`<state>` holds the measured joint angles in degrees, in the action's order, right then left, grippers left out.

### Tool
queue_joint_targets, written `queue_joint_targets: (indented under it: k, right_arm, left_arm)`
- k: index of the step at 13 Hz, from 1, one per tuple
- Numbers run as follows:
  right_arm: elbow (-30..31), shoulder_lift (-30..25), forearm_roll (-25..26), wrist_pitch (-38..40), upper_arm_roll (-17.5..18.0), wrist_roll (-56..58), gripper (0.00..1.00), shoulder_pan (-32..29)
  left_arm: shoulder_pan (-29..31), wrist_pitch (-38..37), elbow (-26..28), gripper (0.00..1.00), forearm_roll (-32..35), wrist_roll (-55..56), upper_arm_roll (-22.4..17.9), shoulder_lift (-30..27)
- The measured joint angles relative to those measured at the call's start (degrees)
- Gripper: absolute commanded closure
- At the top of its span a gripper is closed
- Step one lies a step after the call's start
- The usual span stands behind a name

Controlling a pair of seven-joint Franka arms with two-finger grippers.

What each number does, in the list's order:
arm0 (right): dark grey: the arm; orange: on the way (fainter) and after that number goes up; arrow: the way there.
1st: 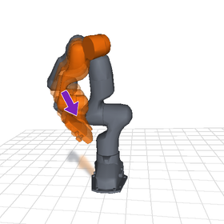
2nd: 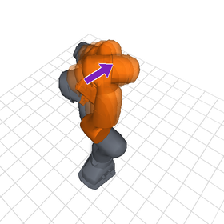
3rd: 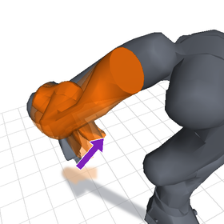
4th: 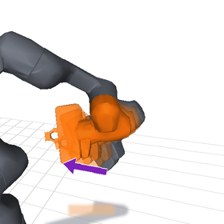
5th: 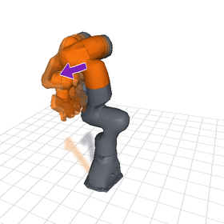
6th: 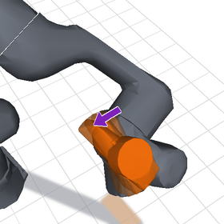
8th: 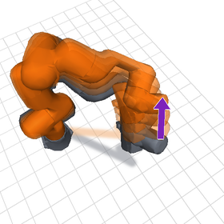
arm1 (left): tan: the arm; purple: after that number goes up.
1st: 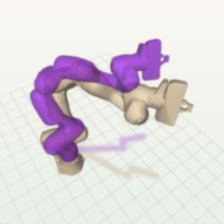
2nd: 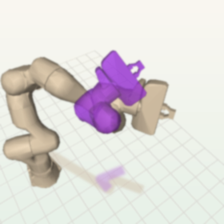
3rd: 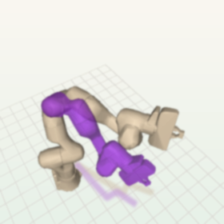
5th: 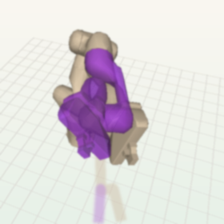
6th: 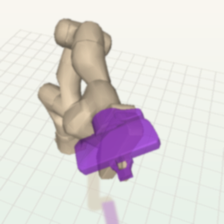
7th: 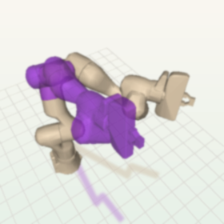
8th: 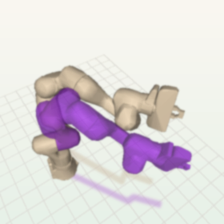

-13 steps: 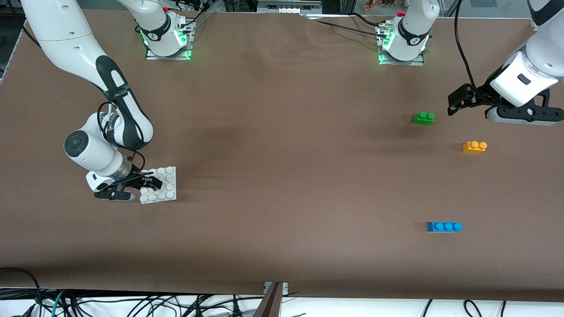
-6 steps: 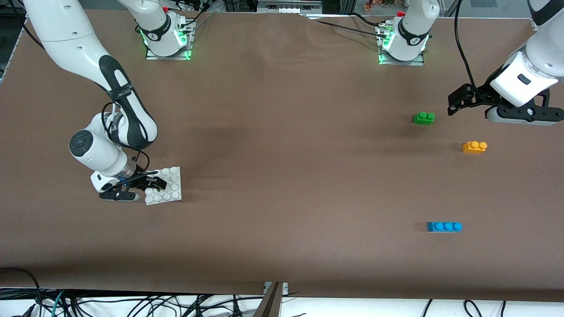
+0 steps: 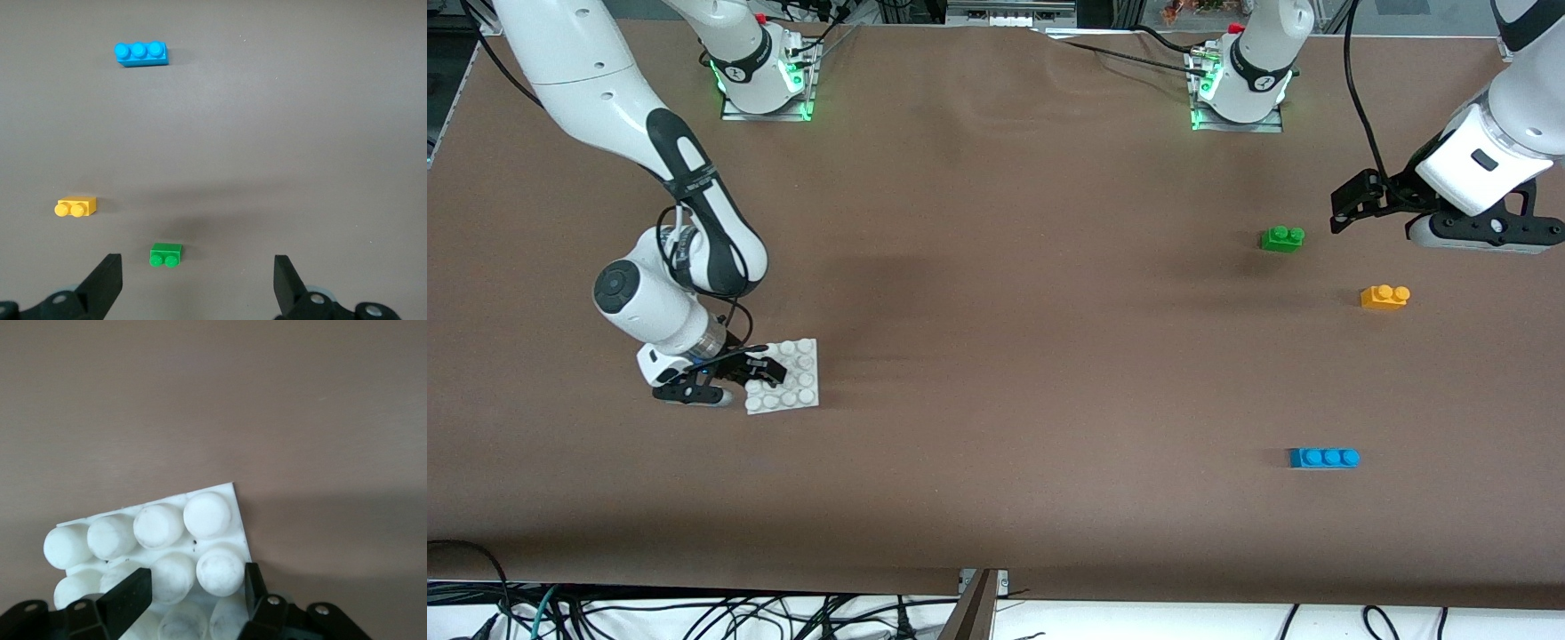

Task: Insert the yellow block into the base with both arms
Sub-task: 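Slide the white base plate across the table with the right gripper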

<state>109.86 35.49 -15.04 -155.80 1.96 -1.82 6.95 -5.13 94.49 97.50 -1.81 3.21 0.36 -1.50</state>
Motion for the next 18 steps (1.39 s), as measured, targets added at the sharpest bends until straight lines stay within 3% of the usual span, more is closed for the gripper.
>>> queue_joint_targets:
  k: [18]
  right_arm:
    - [-5.1, 4.9, 0.0, -7.8, -0.3, -21.2, 0.36, 19.1]
  left_arm:
    - [0.0, 0.0, 0.0, 0.0, 0.0, 0.0, 0.0, 0.0]
